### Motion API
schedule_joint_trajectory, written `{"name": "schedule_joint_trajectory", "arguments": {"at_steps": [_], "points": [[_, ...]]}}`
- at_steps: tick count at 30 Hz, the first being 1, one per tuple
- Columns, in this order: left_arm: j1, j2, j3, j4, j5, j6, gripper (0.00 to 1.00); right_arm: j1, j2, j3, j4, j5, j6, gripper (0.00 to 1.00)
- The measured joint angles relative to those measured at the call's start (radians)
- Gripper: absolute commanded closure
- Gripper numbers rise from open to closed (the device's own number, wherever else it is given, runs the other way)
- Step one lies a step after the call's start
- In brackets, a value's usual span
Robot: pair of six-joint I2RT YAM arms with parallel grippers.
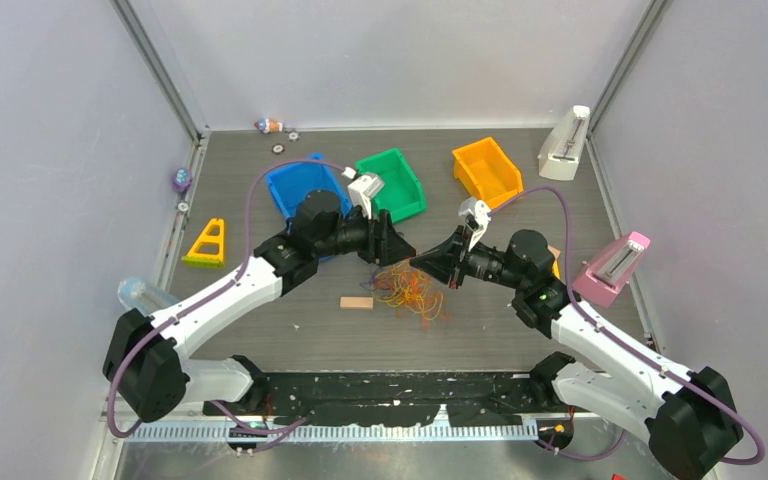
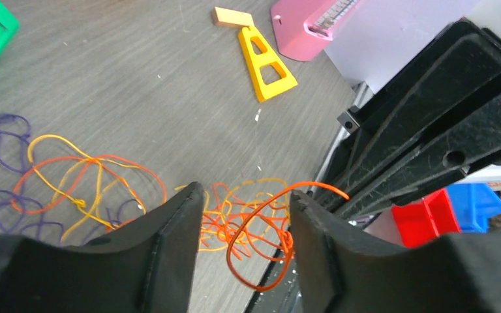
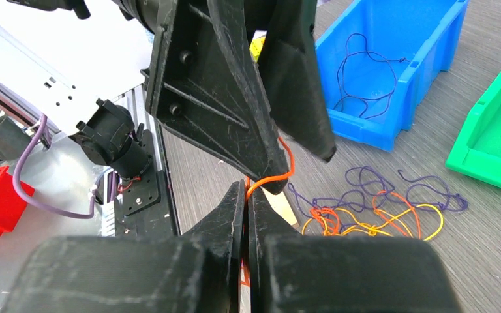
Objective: Untangle the cables
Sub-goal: Untie the cable.
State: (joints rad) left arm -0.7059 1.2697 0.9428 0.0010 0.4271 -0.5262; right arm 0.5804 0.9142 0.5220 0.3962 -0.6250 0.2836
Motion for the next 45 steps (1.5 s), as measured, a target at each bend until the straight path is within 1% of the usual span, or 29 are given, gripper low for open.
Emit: {"name": "schedule_joint_trajectory", "arguments": {"at_steps": [2, 3, 4, 5, 9, 14, 17, 21, 23, 27, 30, 34, 38, 41, 45], "points": [[0.005, -0.006, -0.022, 0.010, 0.024, -0.021, 0.29, 0.000, 0.000, 0.000, 0.000, 0.000, 0.000, 0.94], [0.008, -0.007, -0.031, 0.016, 0.030, -0.030, 0.21, 0.000, 0.000, 0.000, -0.002, -0.003, 0.001, 0.94], [0.014, -0.007, -0.039, 0.018, 0.035, -0.041, 0.15, 0.000, 0.000, 0.000, -0.003, -0.009, 0.003, 0.94], [0.023, -0.007, -0.044, 0.018, 0.040, -0.053, 0.12, 0.001, 0.000, 0.000, -0.002, -0.010, 0.003, 0.94], [0.073, -0.027, -0.069, 0.015, 0.060, -0.076, 0.06, 0.002, 0.002, 0.000, 0.000, -0.006, 0.003, 0.94], [0.114, -0.093, -0.074, -0.009, 0.060, -0.095, 0.01, 0.002, 0.002, 0.000, -0.001, -0.003, 0.002, 0.94], [0.124, -0.118, -0.060, -0.085, 0.038, -0.161, 0.00, 0.002, 0.003, 0.000, -0.001, 0.001, 0.002, 0.94], [0.126, -0.120, -0.064, -0.125, 0.034, -0.322, 0.00, 0.002, 0.003, 0.000, -0.001, 0.010, -0.003, 0.94], [0.126, -0.126, -0.084, -0.109, 0.033, -0.401, 0.00, 0.002, 0.005, 0.000, 0.000, 0.014, -0.006, 0.94], [0.126, -0.147, -0.154, -0.054, 0.024, -0.560, 0.05, 0.002, 0.021, 0.000, 0.000, 0.018, -0.008, 0.94], [0.126, -0.162, -0.227, 0.016, -0.001, -0.702, 0.05, 0.002, 0.029, 0.000, 0.000, 0.021, -0.009, 0.94], [0.126, -0.167, -0.249, 0.032, -0.026, -0.774, 0.04, 0.002, 0.029, 0.000, 0.002, 0.021, -0.009, 0.94], [0.119, -0.168, -0.248, 0.069, -0.042, -0.811, 0.04, 0.002, 0.029, -0.001, 0.002, 0.022, -0.010, 0.94], [0.106, -0.158, -0.248, 0.112, -0.043, -0.843, 0.07, 0.002, 0.029, -0.003, 0.008, 0.021, -0.010, 0.94], [0.088, -0.103, -0.248, 0.192, -0.041, -0.885, 0.10, 0.002, 0.029, -0.005, 0.013, 0.021, -0.012, 0.94]]}}
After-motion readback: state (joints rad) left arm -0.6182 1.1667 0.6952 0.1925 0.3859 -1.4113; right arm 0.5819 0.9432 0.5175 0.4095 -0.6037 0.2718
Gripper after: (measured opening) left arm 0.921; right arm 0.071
